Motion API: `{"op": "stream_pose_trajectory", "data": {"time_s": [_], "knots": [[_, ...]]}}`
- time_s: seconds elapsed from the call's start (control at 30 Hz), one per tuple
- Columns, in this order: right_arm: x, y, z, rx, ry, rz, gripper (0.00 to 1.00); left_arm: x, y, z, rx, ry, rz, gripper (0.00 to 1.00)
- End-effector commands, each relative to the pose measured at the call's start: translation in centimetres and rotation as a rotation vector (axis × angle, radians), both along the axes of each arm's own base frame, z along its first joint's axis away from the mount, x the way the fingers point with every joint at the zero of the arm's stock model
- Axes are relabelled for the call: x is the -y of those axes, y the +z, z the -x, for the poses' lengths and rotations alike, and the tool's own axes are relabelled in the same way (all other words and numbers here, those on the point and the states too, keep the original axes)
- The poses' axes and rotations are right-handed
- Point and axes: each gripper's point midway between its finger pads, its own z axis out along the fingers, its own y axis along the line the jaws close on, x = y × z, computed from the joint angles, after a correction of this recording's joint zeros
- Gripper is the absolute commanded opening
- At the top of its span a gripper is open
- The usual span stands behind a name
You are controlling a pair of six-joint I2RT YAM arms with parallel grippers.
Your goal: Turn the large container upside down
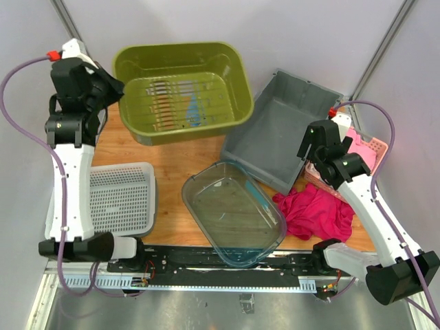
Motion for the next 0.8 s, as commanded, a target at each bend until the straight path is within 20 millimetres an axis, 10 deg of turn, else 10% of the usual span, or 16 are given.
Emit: {"op": "stream_pose_trajectory", "data": {"time_s": [0.0, 0.23, 0.53, 0.67, 0.77], "knots": [[-0.2, 0.6, 0.0, 0.013, -0.013, -0.002, 0.80, -2.5, 3.8, -3.6, 0.156, -0.049, 0.078, 0.00], [-0.1, 0.2, 0.3, 0.009, -0.014, -0.006, 0.80, -8.7, -1.6, -8.6, 0.066, -0.048, 0.093, 0.00], [-1.0, -1.5, 0.3, -0.040, 0.002, -0.041, 0.78, -7.6, -12.8, -15.1, -0.124, -0.313, 0.129, 0.00], [-1.3, -2.2, 0.4, -0.091, 0.014, -0.037, 0.78, -10.5, -17.0, -17.1, -0.229, -0.199, 0.078, 0.01], [-1.6, -2.7, 0.4, -0.122, 0.045, -0.026, 0.78, -11.8, -18.1, -17.1, -0.312, -0.140, 0.051, 0.38]]}}
